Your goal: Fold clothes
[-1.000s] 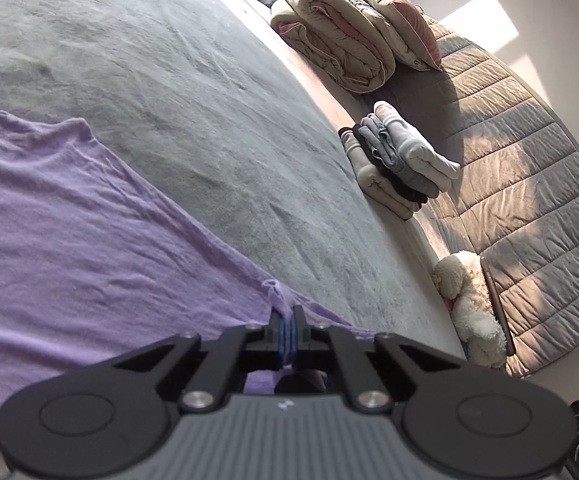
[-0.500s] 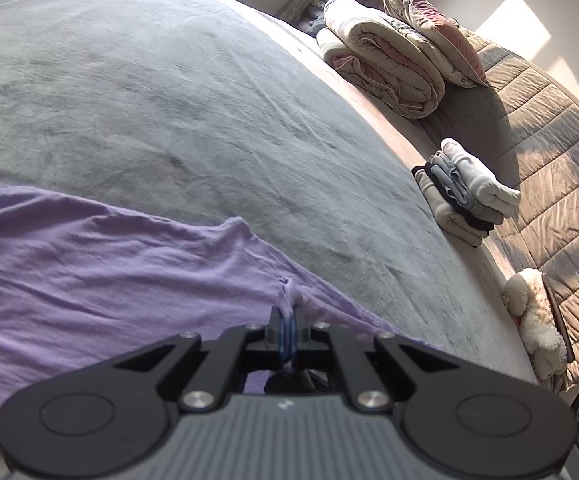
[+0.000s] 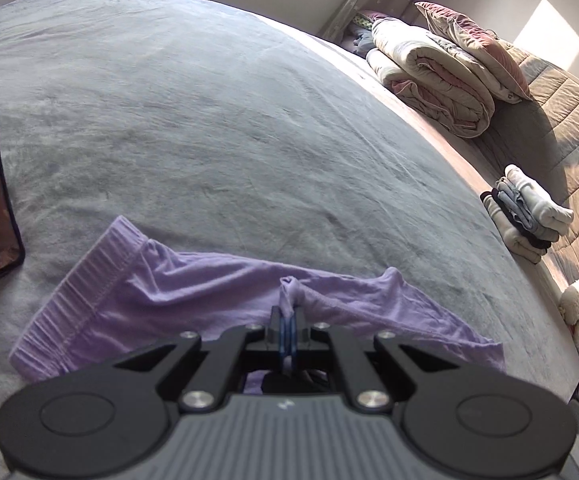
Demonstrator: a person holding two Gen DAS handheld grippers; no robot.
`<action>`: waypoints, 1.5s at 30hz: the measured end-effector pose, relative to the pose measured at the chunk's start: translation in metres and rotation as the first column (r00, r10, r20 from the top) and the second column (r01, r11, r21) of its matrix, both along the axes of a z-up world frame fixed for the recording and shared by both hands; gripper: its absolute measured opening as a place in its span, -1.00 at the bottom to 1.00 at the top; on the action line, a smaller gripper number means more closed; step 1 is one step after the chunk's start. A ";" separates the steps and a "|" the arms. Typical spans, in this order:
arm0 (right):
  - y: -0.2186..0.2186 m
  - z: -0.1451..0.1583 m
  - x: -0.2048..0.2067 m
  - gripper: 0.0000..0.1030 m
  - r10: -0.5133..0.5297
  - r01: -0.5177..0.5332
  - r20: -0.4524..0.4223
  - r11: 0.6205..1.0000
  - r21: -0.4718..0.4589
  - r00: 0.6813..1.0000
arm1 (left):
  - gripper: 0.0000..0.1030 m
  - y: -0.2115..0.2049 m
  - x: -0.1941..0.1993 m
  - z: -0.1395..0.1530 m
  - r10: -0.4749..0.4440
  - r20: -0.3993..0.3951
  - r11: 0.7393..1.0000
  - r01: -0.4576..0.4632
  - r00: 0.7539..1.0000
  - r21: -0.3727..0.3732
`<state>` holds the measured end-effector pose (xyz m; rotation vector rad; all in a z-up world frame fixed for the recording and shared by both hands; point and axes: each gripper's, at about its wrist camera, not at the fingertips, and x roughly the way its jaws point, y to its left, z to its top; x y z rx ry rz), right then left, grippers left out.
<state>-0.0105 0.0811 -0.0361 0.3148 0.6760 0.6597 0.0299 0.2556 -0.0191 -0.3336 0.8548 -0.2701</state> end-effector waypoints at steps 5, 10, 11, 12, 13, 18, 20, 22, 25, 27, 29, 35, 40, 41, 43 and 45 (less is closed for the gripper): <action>0.025 -0.003 0.008 -0.89 0.021 -0.021 -0.009 1.000 0.013 1.000 | -0.96 0.025 0.001 -0.001 0.022 0.010 1.000 -0.022 1.000 0.018; 0.048 -0.005 0.016 -0.89 0.038 -0.038 -0.017 0.999 0.028 0.999 | -0.96 0.043 0.002 -0.001 0.045 0.017 0.998 -0.046 0.999 0.045; 0.052 -0.006 0.017 -0.89 0.041 -0.041 -0.018 0.999 0.031 0.999 | -0.96 0.045 0.002 -0.002 0.048 0.018 0.997 -0.049 0.999 0.051; 0.056 -0.007 0.018 -0.89 0.045 -0.044 -0.018 0.998 0.034 0.999 | -0.96 0.047 0.002 -0.003 0.051 0.019 0.997 -0.052 0.998 0.058; 0.060 -0.008 0.019 -0.89 0.048 -0.047 -0.021 0.998 0.037 0.999 | -0.96 0.050 0.002 -0.003 0.054 0.021 0.996 -0.055 0.998 0.064; 0.073 -0.014 0.020 -0.89 0.059 -0.058 -0.035 0.997 0.045 0.998 | -0.96 0.061 0.002 -0.007 0.069 0.028 0.993 -0.071 0.997 0.095; 0.078 -0.017 0.022 -0.88 0.065 -0.064 -0.040 0.997 0.046 0.997 | -0.95 0.065 0.002 -0.008 0.075 0.031 0.991 -0.078 0.997 0.108; 0.081 -0.020 0.023 -0.86 0.075 -0.072 -0.050 0.996 0.050 0.996 | -0.94 0.065 0.001 -0.010 0.081 0.041 0.988 -0.086 0.996 0.127; 0.084 -0.023 0.025 -0.69 0.104 -0.100 -0.072 0.993 0.055 0.992 | -0.91 0.065 -0.001 -0.009 0.095 0.060 0.983 -0.103 0.994 0.155; 0.084 -0.022 0.023 -0.67 0.137 -0.133 -0.080 0.990 0.053 0.987 | -0.89 0.066 -0.004 -0.006 0.127 0.081 0.975 -0.140 0.989 0.175; 0.084 -0.020 0.021 -0.58 0.169 -0.165 -0.087 0.985 0.052 0.982 | -0.90 0.067 -0.007 -0.001 0.161 0.105 0.965 -0.179 0.981 0.194; 0.071 -0.010 0.006 -0.05 0.235 -0.230 -0.082 0.971 0.070 0.969 | -0.78 0.072 -0.023 0.014 0.207 0.161 0.955 -0.235 0.965 0.181; 0.046 0.003 -0.008 -0.05 0.215 -0.215 -0.047 0.977 0.013 0.975 | -0.76 0.059 -0.038 0.011 0.085 0.207 0.986 -0.111 0.975 0.120; 0.039 0.005 -0.009 -0.05 0.206 -0.206 -0.044 0.978 0.001 0.978 | -0.75 0.057 -0.040 0.008 0.054 0.207 0.991 -0.078 0.977 0.110; 0.021 0.009 -0.012 -0.05 0.189 -0.190 -0.022 0.981 -0.039 0.982 | -0.73 0.052 -0.040 -0.006 0.039 0.187 0.984 -0.070 0.982 0.163; 0.002 0.014 -0.016 -0.05 0.173 -0.172 0.004 0.982 -0.082 0.985 | -0.73 0.049 -0.041 -0.019 0.027 0.168 0.975 -0.063 0.985 0.213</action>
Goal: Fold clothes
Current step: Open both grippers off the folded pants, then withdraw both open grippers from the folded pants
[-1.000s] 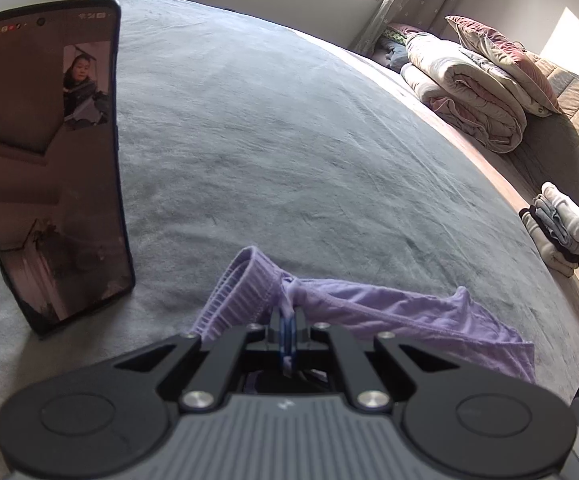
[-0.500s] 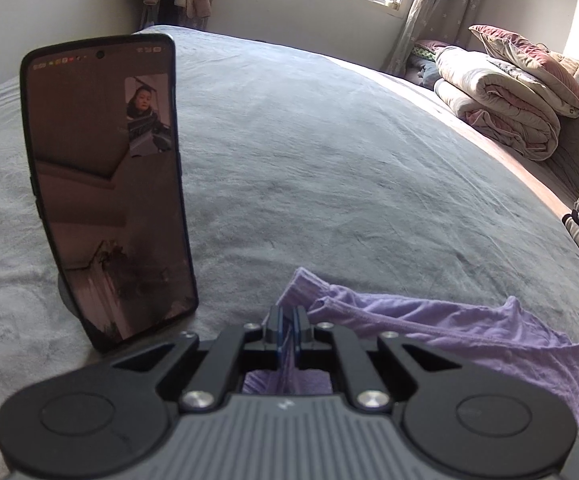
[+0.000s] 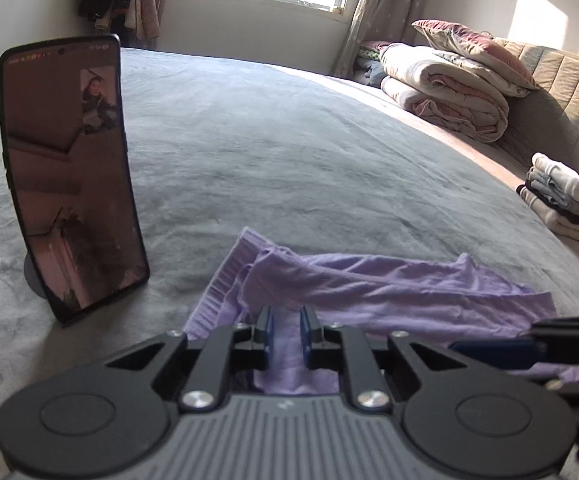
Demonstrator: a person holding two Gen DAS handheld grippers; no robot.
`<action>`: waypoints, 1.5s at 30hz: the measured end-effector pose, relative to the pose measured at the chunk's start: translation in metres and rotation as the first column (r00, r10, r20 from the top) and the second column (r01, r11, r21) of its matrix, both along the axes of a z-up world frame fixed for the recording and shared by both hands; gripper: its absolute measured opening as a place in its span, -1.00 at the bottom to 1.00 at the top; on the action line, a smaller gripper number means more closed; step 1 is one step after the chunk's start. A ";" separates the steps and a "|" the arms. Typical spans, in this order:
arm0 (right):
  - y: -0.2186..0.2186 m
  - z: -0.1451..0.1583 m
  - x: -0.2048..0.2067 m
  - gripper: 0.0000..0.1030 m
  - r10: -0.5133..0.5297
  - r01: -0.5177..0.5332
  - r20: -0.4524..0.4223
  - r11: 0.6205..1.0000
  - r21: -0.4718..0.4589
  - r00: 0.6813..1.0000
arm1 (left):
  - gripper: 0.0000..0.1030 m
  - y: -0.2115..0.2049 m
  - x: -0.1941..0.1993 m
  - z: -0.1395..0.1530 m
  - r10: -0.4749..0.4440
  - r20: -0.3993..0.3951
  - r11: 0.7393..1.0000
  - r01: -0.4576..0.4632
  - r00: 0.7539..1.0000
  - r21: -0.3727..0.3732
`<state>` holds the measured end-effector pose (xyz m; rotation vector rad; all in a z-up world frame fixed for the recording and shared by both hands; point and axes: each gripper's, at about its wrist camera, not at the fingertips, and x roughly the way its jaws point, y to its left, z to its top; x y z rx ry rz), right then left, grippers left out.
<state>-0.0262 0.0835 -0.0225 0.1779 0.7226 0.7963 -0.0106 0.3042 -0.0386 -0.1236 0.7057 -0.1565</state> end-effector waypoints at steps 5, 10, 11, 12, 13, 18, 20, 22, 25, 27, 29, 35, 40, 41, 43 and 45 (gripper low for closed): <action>-0.060 0.005 -0.006 -0.06 -0.051 0.058 0.077 0.994 -0.096 0.996 | -0.74 0.012 -0.011 0.006 0.050 0.012 0.998 -0.049 0.999 -0.029; -0.120 -0.005 -0.015 -0.06 -0.117 0.130 0.101 0.982 -0.136 0.988 | -0.57 -0.005 -0.025 0.014 -0.024 0.055 1.000 0.023 0.998 0.013; -0.126 -0.008 -0.018 -0.06 -0.118 0.133 0.104 0.980 -0.145 0.988 | -0.56 -0.008 -0.025 0.010 -0.040 0.044 0.999 0.038 0.998 0.037; -0.130 -0.012 -0.022 -0.06 -0.119 0.136 0.112 0.978 -0.159 0.987 | -0.56 -0.011 -0.025 0.005 -0.055 0.033 0.997 0.053 0.998 0.061; -0.132 -0.016 -0.026 -0.06 -0.115 0.137 0.128 0.974 -0.178 0.985 | -0.56 -0.015 -0.026 0.001 -0.071 0.021 0.994 0.069 0.997 0.084; -0.136 -0.038 -0.046 -0.12 -0.063 0.124 0.205 0.946 -0.300 0.977 | -0.51 -0.003 -0.029 -0.005 -0.039 0.019 0.998 0.038 0.999 0.048; -0.142 -0.038 -0.049 -0.13 -0.046 0.116 0.223 0.943 -0.313 0.974 | -0.51 0.002 -0.029 -0.001 -0.020 0.010 0.999 0.020 1.000 0.046; -0.148 -0.034 -0.046 -0.13 -0.049 0.112 0.205 0.945 -0.308 0.977 | -0.52 0.002 -0.030 0.003 -0.016 0.001 0.998 0.015 1.000 0.064; -0.164 -0.028 -0.035 -0.13 -0.107 0.154 0.178 0.950 -0.271 0.978 | -0.44 -0.007 -0.036 0.011 -0.004 0.006 0.996 0.004 1.000 0.087; -0.176 -0.025 -0.026 -0.13 -0.152 0.188 0.158 0.952 -0.244 0.976 | -0.41 -0.020 -0.042 0.016 -0.026 0.021 0.996 0.024 0.999 0.089; -0.187 -0.021 -0.018 -0.13 -0.195 0.222 0.137 0.951 -0.217 0.971 | -0.39 -0.037 -0.047 0.019 -0.075 0.032 0.994 0.072 0.997 0.082; -0.212 -0.026 0.003 -0.13 -0.309 0.305 -0.016 0.945 -0.119 0.951 | -0.29 -0.104 -0.056 0.016 -0.245 0.024 0.965 0.241 0.969 0.106; -0.211 -0.028 -0.014 -0.20 -0.245 0.237 -0.049 0.963 -0.130 0.968 | -0.28 -0.152 -0.065 0.013 -0.369 0.022 0.922 0.363 0.929 0.132; -0.211 -0.028 -0.018 -0.20 -0.229 0.221 -0.054 0.966 -0.133 0.972 | -0.28 -0.162 -0.067 0.014 -0.393 0.026 0.912 0.386 0.919 0.136; -0.210 -0.029 -0.025 -0.20 -0.198 0.188 -0.062 0.972 -0.141 0.978 | -0.24 -0.181 -0.071 0.016 -0.440 0.032 0.890 0.431 0.898 0.146; -0.209 -0.030 -0.033 -0.21 -0.166 0.155 -0.071 0.977 -0.148 0.983 | -0.22 -0.198 -0.075 0.017 -0.481 0.036 0.868 0.471 0.876 0.156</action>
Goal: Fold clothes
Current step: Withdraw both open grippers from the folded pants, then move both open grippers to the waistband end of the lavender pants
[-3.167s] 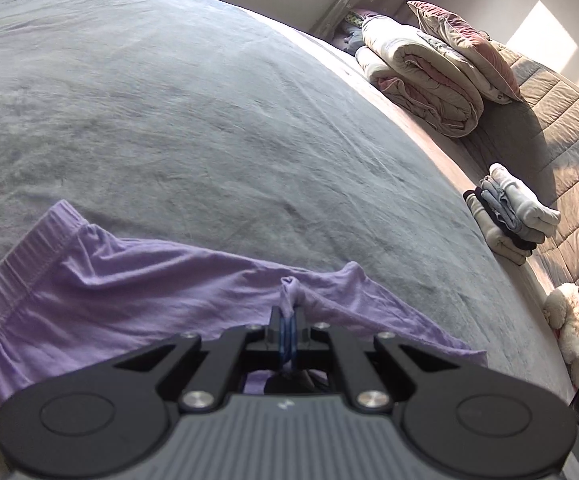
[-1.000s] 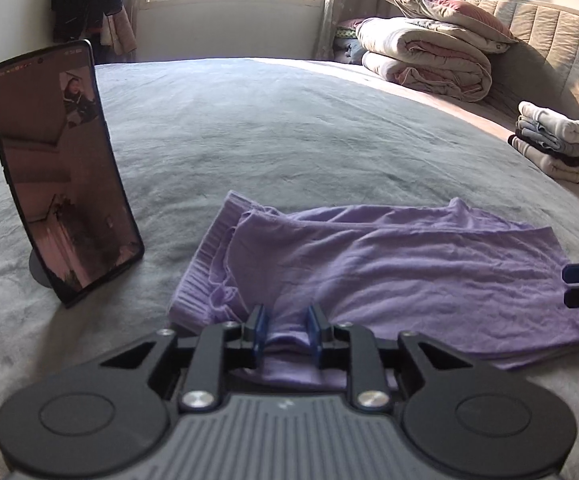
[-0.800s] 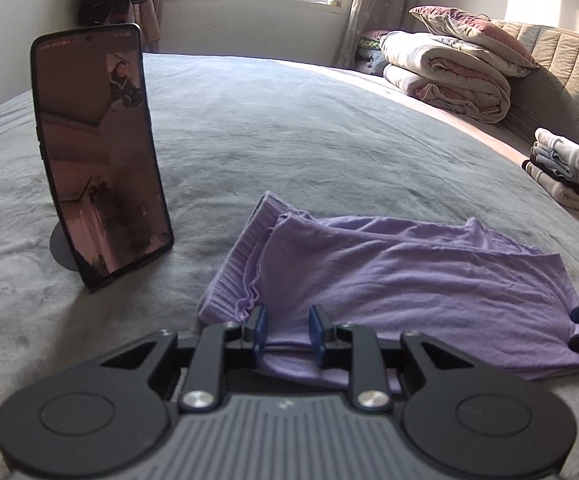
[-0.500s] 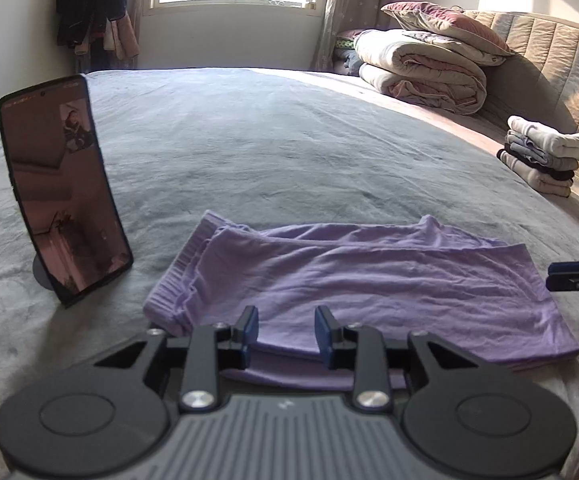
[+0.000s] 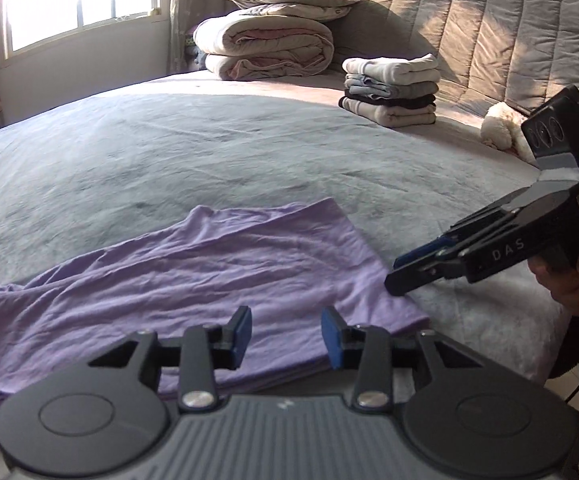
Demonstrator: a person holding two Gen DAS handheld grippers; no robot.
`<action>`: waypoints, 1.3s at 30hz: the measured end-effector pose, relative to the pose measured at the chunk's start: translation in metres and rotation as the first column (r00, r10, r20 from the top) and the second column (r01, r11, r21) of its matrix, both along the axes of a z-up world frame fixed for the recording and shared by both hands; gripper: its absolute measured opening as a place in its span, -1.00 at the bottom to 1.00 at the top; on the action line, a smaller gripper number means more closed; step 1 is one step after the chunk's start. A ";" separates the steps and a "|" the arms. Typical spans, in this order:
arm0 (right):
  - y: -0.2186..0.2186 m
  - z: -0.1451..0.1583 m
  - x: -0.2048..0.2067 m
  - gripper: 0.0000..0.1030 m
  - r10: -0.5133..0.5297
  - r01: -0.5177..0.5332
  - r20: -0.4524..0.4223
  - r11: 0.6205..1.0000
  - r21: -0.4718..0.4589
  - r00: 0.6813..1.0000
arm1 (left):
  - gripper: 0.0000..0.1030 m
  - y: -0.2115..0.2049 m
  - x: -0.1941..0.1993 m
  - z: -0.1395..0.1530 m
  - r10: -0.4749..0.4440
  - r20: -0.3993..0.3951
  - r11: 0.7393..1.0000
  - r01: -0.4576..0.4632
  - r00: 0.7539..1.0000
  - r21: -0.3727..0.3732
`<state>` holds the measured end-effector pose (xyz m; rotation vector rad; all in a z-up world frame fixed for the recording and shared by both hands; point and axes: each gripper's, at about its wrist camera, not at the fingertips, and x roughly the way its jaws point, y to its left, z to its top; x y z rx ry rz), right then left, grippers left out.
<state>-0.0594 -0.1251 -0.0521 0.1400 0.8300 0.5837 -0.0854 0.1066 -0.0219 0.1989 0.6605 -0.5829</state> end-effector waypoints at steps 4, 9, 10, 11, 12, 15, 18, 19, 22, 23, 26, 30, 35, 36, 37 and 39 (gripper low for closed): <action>0.001 0.000 -0.015 -0.31 0.079 -0.077 0.015 0.994 -0.071 0.997 | -0.18 -0.029 -0.006 -0.002 -0.084 0.002 0.996 0.084 0.996 0.013; -0.013 0.010 -0.017 -0.34 0.095 -0.092 0.032 0.992 -0.088 0.995 | -0.18 -0.050 -0.017 -0.009 -0.157 0.029 0.986 0.155 0.987 0.057; -0.016 0.013 -0.015 -0.34 0.089 -0.085 0.047 0.993 -0.079 0.995 | -0.18 -0.050 -0.016 -0.010 -0.157 0.029 0.987 0.156 0.987 0.047; -0.017 0.016 -0.012 -0.34 0.088 -0.084 0.067 0.994 -0.068 0.994 | -0.18 -0.051 -0.015 -0.011 -0.156 0.028 0.987 0.155 0.987 0.036; -0.016 0.019 -0.008 -0.34 0.092 -0.088 0.091 0.995 -0.054 0.992 | -0.18 -0.050 -0.012 -0.013 -0.152 0.021 0.988 0.151 0.988 0.026; 0.000 0.024 0.007 -0.34 0.168 -0.164 0.149 0.986 -0.042 0.974 | -0.17 -0.049 -0.011 -0.022 -0.147 -0.010 0.989 0.147 0.989 -0.005; 0.024 0.022 0.027 -0.35 0.276 -0.275 0.152 0.961 -0.027 0.949 | -0.09 -0.046 -0.022 -0.031 -0.145 0.017 0.989 0.146 0.989 -0.030; 0.034 0.021 0.033 -0.35 0.306 -0.307 0.154 0.952 -0.021 0.939 | -0.05 -0.046 -0.025 -0.033 -0.145 0.023 0.989 0.146 0.989 -0.038; 0.062 0.017 0.048 -0.35 0.376 -0.379 0.156 0.925 -0.015 0.913 | -0.04 -0.047 -0.031 -0.030 -0.175 0.035 0.984 0.175 0.984 -0.021; 0.070 0.014 0.055 -0.35 0.386 -0.388 0.149 0.921 -0.013 0.910 | -0.04 -0.044 -0.030 -0.028 -0.188 0.023 0.981 0.189 0.982 -0.035; 0.083 0.008 0.073 -0.35 0.401 -0.403 0.135 0.915 -0.014 0.906 | -0.04 -0.022 -0.023 -0.015 -0.170 0.004 0.979 0.169 0.985 -0.116; 0.086 0.009 0.082 -0.36 0.441 -0.447 0.137 0.894 0.018 0.887 | -0.04 0.011 -0.007 -0.004 -0.088 0.049 0.991 0.092 0.995 -0.094; 0.099 0.001 0.092 -0.44 0.481 -0.487 0.127 0.873 0.013 0.867 | -0.04 0.044 0.022 -0.015 -0.003 -0.026 0.998 0.001 1.000 -0.066; 0.101 -0.003 0.096 -0.48 0.477 -0.480 0.126 0.877 -0.002 0.870 | -0.04 0.047 0.022 -0.021 -0.006 -0.046 0.998 0.003 0.999 -0.058; 0.103 -0.006 0.100 -0.58 0.472 -0.474 0.126 0.880 -0.017 0.873 | -0.04 0.048 0.019 -0.026 -0.011 -0.052 0.998 0.008 0.999 -0.056; 0.100 -0.007 0.109 -0.75 0.446 -0.448 0.125 0.894 -0.014 0.886 | -0.04 0.052 0.012 -0.030 -0.017 -0.051 0.997 0.013 0.999 -0.075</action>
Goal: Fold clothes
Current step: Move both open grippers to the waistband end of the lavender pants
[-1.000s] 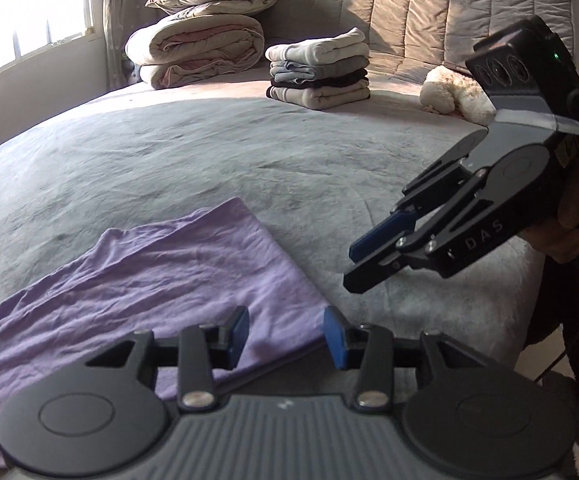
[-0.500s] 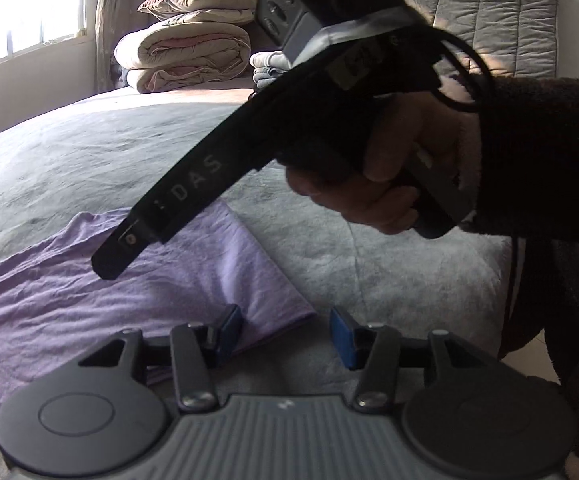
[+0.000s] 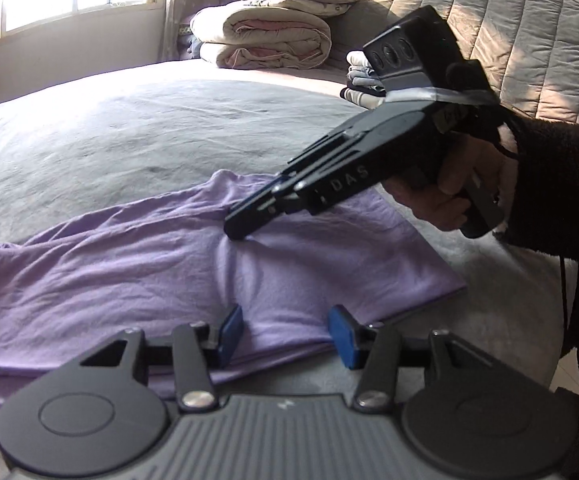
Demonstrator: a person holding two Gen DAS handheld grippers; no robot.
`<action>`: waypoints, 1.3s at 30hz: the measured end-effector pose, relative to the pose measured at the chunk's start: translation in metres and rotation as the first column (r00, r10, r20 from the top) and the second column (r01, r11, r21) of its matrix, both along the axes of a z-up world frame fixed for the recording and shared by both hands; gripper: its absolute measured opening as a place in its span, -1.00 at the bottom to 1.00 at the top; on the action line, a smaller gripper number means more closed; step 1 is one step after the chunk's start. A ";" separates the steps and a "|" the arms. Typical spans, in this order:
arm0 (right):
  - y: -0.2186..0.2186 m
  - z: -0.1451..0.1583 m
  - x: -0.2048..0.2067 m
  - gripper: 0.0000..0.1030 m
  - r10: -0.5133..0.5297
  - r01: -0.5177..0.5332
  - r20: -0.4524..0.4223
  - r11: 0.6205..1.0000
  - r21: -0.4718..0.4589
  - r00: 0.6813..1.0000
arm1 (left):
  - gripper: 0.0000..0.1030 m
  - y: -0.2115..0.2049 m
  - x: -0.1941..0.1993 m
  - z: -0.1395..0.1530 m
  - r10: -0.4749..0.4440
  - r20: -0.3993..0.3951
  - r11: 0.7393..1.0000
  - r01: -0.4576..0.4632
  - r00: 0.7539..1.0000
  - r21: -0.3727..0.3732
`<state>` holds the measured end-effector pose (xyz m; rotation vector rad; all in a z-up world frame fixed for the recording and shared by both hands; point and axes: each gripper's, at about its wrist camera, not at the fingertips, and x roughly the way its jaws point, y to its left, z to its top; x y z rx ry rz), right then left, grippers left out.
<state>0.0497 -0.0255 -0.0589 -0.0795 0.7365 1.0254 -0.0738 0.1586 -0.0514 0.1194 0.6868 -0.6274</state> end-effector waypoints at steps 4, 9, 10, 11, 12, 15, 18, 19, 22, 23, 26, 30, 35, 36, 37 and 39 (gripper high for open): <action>-0.008 0.005 0.015 -0.73 -0.051 0.051 -0.003 0.999 0.019 0.999 | -0.03 0.008 -0.009 0.007 -0.001 -0.003 1.000 0.001 1.000 -0.029; 0.021 0.010 0.007 -0.54 0.025 -0.025 0.027 1.000 0.006 0.999 | -0.02 0.031 0.001 0.020 0.083 0.054 0.995 -0.079 0.995 -0.062; 0.028 0.010 0.006 -0.54 0.043 -0.043 0.031 0.999 0.002 0.999 | -0.02 0.036 0.006 0.021 0.105 0.061 0.993 -0.101 0.993 -0.066; 0.036 0.010 0.004 -0.54 0.061 -0.061 0.034 0.998 -0.003 0.998 | -0.02 0.040 0.012 0.022 0.129 0.067 0.990 -0.125 0.989 -0.060; 0.043 0.010 0.003 -0.54 0.079 -0.079 0.037 0.997 -0.007 0.996 | -0.02 0.043 0.016 0.021 0.142 0.064 0.989 -0.138 0.988 -0.056; 0.065 0.007 0.001 -0.54 0.123 -0.121 0.046 0.992 -0.027 0.991 | -0.02 0.055 0.020 0.012 0.167 0.030 0.986 -0.166 0.986 -0.024; 0.070 0.000 0.010 -0.82 0.090 -0.086 0.068 0.995 -0.052 0.994 | -0.02 0.064 0.015 0.005 0.165 0.002 0.986 -0.165 0.986 0.000; 0.068 0.002 0.014 -0.82 0.076 -0.074 0.061 0.996 -0.043 0.995 | -0.02 0.067 0.012 0.005 0.161 -0.002 0.987 -0.161 0.987 -0.002; 0.062 0.006 0.024 -0.75 0.037 -0.036 0.041 0.999 -0.015 0.998 | -0.02 0.076 0.005 0.013 0.168 0.009 0.986 -0.168 0.986 -0.019; 0.063 0.008 0.025 -0.69 0.037 -0.037 0.041 0.999 -0.009 0.998 | -0.02 0.081 0.005 0.017 0.181 0.026 0.983 -0.180 0.983 -0.030; 0.075 0.014 0.018 -0.58 0.079 -0.078 0.058 0.997 -0.014 0.995 | -0.01 0.098 0.011 0.022 0.246 0.063 0.969 -0.243 0.967 -0.043; 0.102 0.010 0.014 -0.58 0.124 -0.121 0.073 0.991 -0.051 0.990 | -0.01 0.125 0.020 0.011 0.359 0.038 0.933 -0.358 0.933 -0.034; 0.108 0.005 0.029 -0.69 0.084 -0.080 0.060 0.994 -0.081 0.995 | -0.01 0.150 0.014 0.007 0.413 0.014 0.908 -0.410 0.911 -0.088; 0.102 0.008 0.030 -0.69 0.072 -0.068 0.054 0.995 -0.078 0.996 | -0.01 0.150 0.012 0.010 0.417 0.017 0.905 -0.414 0.909 -0.097; 0.094 0.013 0.028 -0.57 0.062 -0.058 0.053 0.995 -0.075 0.997 | 0.00 0.150 0.010 0.013 0.421 0.021 0.903 -0.417 0.907 -0.106; 0.078 0.023 0.026 -0.53 0.043 -0.039 0.051 0.997 -0.071 0.998 | 0.02 0.147 0.006 0.021 0.413 0.040 0.906 -0.406 0.910 -0.123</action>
